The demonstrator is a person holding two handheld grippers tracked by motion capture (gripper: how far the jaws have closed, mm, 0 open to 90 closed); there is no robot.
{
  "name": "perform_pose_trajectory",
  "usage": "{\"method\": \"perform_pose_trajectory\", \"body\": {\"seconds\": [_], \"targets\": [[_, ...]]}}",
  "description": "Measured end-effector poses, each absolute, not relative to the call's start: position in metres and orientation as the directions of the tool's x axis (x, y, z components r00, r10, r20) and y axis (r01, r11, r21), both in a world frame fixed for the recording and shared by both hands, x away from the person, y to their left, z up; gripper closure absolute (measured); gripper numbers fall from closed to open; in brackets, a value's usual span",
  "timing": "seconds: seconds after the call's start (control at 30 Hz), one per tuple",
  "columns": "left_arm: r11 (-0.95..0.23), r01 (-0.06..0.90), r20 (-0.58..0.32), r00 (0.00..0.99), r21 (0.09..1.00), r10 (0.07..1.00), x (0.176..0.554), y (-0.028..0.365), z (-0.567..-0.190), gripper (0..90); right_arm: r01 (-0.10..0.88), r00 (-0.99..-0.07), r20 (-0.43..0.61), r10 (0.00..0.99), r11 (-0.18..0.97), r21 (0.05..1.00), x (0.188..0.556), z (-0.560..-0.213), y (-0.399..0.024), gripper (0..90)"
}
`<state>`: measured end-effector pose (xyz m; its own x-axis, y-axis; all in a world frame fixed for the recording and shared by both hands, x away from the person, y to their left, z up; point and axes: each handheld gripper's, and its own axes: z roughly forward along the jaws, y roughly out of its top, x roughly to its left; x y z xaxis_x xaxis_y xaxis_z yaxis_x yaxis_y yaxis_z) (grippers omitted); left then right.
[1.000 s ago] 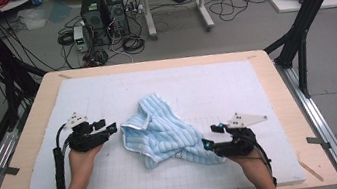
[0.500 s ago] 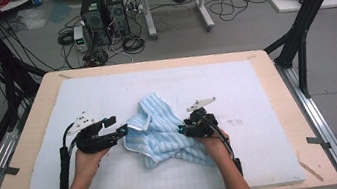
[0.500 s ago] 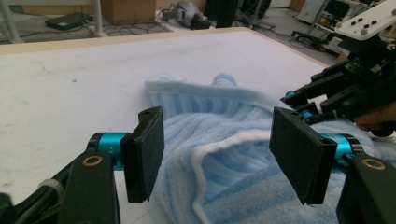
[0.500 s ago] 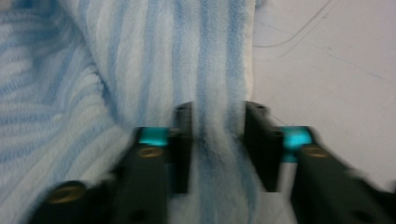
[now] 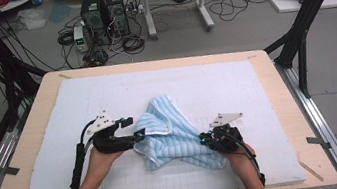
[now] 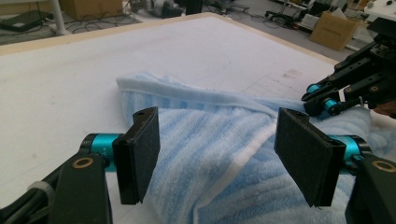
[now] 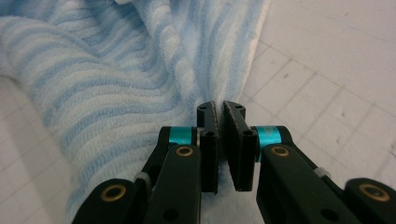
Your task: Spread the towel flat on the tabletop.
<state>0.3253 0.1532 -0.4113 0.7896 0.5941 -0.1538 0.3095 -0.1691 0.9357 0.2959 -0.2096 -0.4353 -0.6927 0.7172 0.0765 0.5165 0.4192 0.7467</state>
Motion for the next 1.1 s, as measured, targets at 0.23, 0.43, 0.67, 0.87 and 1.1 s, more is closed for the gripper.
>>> {"method": "perform_pose_trajectory", "body": {"seconds": [0.23,0.43,0.67,0.87,1.1], "targets": [[-0.241,0.250,-0.089,0.844,0.938,0.528,0.326,0.121,-0.406,32.8,0.516,-0.664,0.097,0.741,0.361,0.777,0.294,-0.433,-0.222,56.6],[-0.329,0.254,-0.044,0.846,0.910,0.532,0.334,0.099,-0.415,33.2,0.523,-0.641,0.122,0.757,0.316,0.792,0.300,-0.432,-0.224,43.9],[-0.338,0.349,-0.096,0.806,0.874,0.583,0.349,0.111,-0.423,84.6,0.526,-0.639,0.132,0.758,0.305,0.794,0.309,-0.434,-0.217,41.6],[-0.268,0.361,-0.097,0.736,0.893,0.670,0.360,0.137,-0.415,86.9,0.529,-0.641,0.137,0.755,0.306,0.792,0.311,-0.435,-0.213,42.1],[-0.137,0.411,-0.165,0.618,0.901,0.769,0.375,0.180,-0.414,87.2,0.525,-0.637,0.135,0.759,0.299,0.797,0.313,-0.435,-0.214,43.0]]}}
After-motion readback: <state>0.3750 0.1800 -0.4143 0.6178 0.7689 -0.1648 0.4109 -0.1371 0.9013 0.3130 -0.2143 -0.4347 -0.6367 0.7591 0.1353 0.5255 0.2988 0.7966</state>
